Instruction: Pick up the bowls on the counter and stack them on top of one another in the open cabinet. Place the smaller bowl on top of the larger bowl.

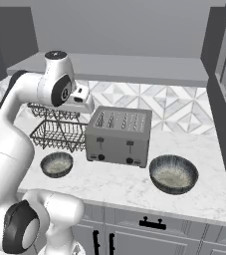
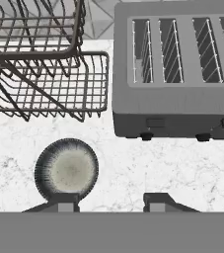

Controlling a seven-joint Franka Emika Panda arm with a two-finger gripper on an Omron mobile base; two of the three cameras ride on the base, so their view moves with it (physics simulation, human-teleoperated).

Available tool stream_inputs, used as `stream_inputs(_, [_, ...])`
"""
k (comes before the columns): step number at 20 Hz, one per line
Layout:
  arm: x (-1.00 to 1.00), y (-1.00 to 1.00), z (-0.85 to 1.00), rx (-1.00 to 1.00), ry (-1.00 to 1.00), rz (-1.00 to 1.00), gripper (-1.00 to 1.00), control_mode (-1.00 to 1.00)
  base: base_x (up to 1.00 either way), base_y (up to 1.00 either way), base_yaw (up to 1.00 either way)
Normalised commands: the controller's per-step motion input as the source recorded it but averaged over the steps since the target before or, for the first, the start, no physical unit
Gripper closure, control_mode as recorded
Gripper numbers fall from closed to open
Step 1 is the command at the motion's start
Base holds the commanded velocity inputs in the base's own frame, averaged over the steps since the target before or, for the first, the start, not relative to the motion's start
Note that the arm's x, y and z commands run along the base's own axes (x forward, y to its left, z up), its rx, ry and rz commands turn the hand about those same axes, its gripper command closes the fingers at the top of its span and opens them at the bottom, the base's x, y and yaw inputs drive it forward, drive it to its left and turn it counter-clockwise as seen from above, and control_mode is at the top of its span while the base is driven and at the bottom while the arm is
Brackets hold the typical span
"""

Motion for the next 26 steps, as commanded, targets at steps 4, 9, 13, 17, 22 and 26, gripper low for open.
stream_inputs(4, [-0.03,0.06,-0.51,0.00,0.00,0.00,-1.00,-1.00,0.00,0.00,0.00])
stream_inputs(9, [-0.11,0.29,-1.00,0.00,0.10,-0.01,-1.00,-1.00,0.00,0.00,0.00])
stream_inputs(13, [0.00,0.43,-1.00,0.01,0.13,-0.03,-1.00,-1.00,0.00,0.00,0.00])
stream_inputs(17, [0.06,0.39,-1.00,0.02,0.07,-0.03,-1.00,-1.00,0.00,0.00,0.00])
stream_inputs(22, [0.42,0.20,-0.87,-0.02,0.01,-0.05,-1.00,-1.00,0.00,0.00,0.00])
stream_inputs(26, [0.39,0.00,-0.44,-0.04,0.00,0.00,-1.00,-1.00,0.00,0.00,0.00])
